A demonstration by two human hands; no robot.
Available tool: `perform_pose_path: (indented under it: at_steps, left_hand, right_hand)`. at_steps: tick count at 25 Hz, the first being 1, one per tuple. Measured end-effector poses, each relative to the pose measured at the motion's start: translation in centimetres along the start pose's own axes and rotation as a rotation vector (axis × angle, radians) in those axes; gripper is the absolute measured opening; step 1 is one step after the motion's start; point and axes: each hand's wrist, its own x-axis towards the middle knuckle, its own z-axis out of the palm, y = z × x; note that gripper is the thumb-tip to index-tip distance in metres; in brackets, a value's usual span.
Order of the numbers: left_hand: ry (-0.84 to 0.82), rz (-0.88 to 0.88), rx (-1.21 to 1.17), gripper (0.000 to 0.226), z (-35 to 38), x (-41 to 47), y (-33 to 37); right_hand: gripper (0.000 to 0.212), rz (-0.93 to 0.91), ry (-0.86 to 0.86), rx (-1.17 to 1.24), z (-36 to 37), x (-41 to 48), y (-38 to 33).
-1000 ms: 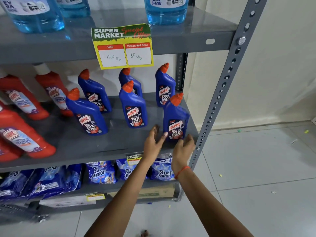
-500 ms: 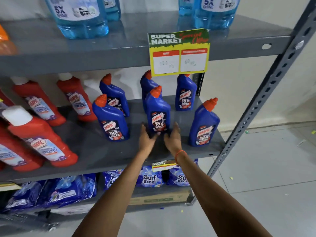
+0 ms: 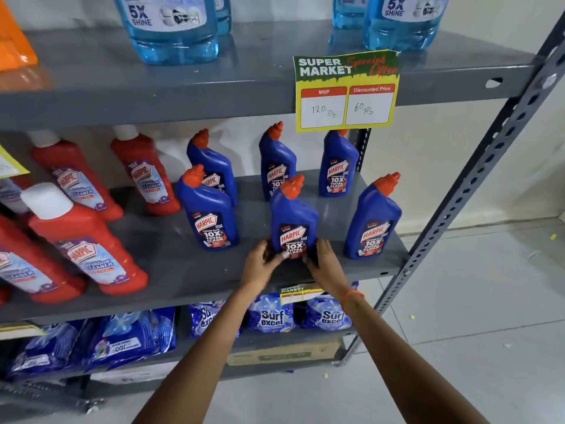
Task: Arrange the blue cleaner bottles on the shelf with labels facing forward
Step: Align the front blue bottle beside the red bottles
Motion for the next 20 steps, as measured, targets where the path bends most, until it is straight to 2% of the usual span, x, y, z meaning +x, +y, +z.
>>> perform_pose_path:
  at_steps: [11,14,15,17,18,19,20]
  left_hand:
    - [-0.006,-0.064,-0.092,0.038,0.3,-3.0,1.3]
    - [-0.001,-0.098,-0.178,0.053,0.1,-3.2,1.7]
    - [-0.011,-0.101,-0.217,0.062,0.1,-3.5,1.7]
    - [0.001,-0.086,-0.235,0.072,-0.1,-4.3,1.3]
    - [0.054,-0.058,-0.213,0.069,-0.3,-4.9,1.0]
    - [0.158,-0.022,-0.185,0.063,-0.5,-5.4,0.7]
    - [0.31,0.011,-0.156,0.054,-0.8,-5.9,0.5]
  right_hand:
    - [0.044,-0.029,-0.089,0.011,-1.0,-1.1,0.8]
    - [0.047,-0.011,-0.083,0.074,-1.2,-1.5,0.7]
    - [0.049,0.026,-0.027,0.169,-1.1,-2.1,0.8]
    - [0.038,0.179,0.263,0.456,-0.2,-4.0,0.8]
    - [0.027,0.267,0.424,0.615,0.5,-5.0,0.3]
    - [0.019,0.335,0.513,0.781,1.5,-5.8,-0.7]
    - [0.014,0.373,0.512,0.952,2.7,-6.4,-2.0]
